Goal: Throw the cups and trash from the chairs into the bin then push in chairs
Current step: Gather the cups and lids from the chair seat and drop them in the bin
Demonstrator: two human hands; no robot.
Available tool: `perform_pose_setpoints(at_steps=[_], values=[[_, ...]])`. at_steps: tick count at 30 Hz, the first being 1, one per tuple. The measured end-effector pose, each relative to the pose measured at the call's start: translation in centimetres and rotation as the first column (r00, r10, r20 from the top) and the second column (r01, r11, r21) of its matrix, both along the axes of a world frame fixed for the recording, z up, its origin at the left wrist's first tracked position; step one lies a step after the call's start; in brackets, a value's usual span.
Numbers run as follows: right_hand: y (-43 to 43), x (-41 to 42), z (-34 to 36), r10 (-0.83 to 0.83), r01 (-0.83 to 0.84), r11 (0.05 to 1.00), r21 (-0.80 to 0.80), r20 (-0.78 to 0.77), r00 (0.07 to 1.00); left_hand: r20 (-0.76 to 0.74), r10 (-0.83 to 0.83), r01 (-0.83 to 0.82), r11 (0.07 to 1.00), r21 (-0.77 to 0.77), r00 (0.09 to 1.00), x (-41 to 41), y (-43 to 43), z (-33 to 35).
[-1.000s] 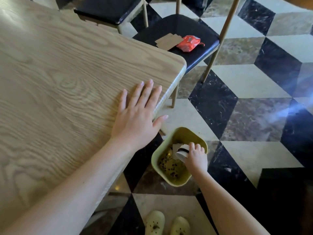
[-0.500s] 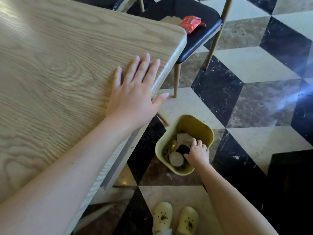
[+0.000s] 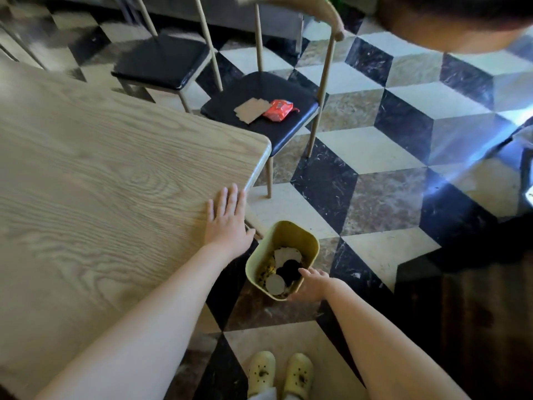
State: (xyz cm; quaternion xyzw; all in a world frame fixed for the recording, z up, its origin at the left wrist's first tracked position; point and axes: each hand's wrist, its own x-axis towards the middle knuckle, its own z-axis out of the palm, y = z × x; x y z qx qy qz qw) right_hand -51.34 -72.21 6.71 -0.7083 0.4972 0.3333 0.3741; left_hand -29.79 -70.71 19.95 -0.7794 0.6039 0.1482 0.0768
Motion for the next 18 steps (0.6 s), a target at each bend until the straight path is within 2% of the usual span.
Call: perform_pose_setpoints(at_steps=[5,8,10,12,18], values=[[1.1,-0.8,7.5,0.002,-0.001,0.997,0.077,-0.011,1.0,-0.087,-0.01,0.03,0.971,0.236,0.996,-1.6,3.9,2.4],[1.4,-1.4,12.0,0.025,-0.021,0.988,0.154,-0.024,0.999,-0.087,-0.162,0.182,0.921,0.344,0.983,-2.8,5.1,4.3],[1.2,-2.1,14.9,0.038,-0.036,0.991,0.126,-0.016,0.999,-0.135,-0.242,0.277,0.861,0.428,0.961,-3.6,5.3,5.7],[1.2,-3.1,17.5,0.047,-0.046,0.997,0.067,-0.008,0.999,-0.215,-0.231,0.31,0.811,0.496,0.949,-4.0,4.8,7.0],[-0.2,-7.1,22.7,-0.047,0.047,0.999,0.012,0.025,0.999,-0.309,-0.255,0.387,0.761,0.521,0.916,-6.1,1.3,9.8]])
